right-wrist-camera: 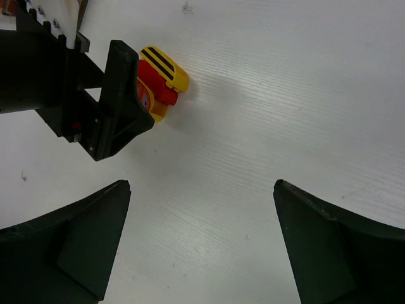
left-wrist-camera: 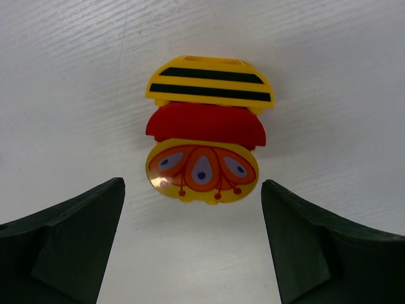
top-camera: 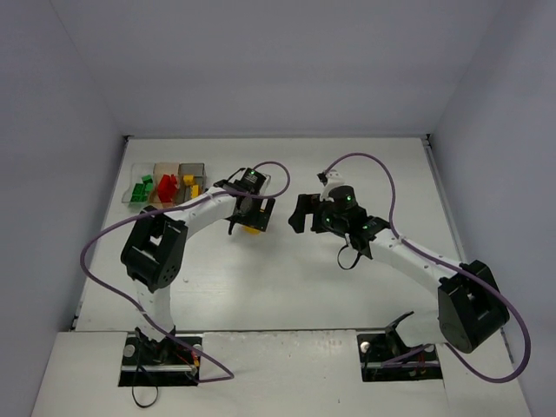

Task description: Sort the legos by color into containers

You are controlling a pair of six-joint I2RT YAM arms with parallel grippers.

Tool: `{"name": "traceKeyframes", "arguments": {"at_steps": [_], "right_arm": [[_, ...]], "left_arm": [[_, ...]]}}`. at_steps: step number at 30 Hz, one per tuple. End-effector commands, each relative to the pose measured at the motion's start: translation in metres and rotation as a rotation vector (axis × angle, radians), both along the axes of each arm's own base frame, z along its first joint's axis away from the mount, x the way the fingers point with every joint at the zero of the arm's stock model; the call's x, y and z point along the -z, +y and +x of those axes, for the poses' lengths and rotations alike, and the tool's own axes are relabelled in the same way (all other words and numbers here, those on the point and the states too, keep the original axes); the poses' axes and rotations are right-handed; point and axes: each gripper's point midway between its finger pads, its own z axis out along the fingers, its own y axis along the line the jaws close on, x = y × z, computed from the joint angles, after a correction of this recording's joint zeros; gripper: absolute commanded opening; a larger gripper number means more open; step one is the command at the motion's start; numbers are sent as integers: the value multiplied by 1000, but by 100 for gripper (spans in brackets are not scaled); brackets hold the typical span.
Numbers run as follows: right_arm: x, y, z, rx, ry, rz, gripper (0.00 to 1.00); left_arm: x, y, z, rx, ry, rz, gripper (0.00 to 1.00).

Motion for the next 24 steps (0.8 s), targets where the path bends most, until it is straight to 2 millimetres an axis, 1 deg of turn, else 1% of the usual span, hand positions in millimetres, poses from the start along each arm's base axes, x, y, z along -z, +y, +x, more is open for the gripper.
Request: {"name": "traceKeyframes", "arguments": {"at_steps": [1,4,11,13,14,15,16,18,19,20,21,22,24], "right_arm": [[-20,1,13,19,-59,41,93],[-19,-1,13,17,-59,39,93],[-16,-7,12,20,-49,48,93],[-16,-8,12,18,-47,52,93],[-16,-8,12,17,-44,53,93],[-14,-8,11,15,-42,51,93],[-15,-8,11,11,-42,54,93],[-15,-8,10,9,-40,57,93],[-17,-8,10,10,-43,61,93],[-17,-9,11,12,-44,63,93],[-20,-10,10,12,-50,67,93],[-22,-10,10,13,-50,72,93],[-29,-12,10,5,-58,93,93]], "left_arm": [[-15,-1,28,-55,-118,-5,82],[-8,-6,32,-45,-109,-9,82],[7,-6,33,-32,-108,-2,82],[11,-6,32,-28,-107,-6,79],[10,-9,34,-24,-118,-22,77],[10,-10,34,-19,-120,-26,73],[12,-11,33,-16,-115,-30,64],[10,-12,32,-11,-114,-40,53],[10,-13,31,-9,-115,-45,38],[10,-12,28,-8,-113,-49,30],[3,-13,28,-3,-124,-66,25],[2,-13,26,1,-128,-67,22],[-10,-10,22,19,-155,-79,22]]}}
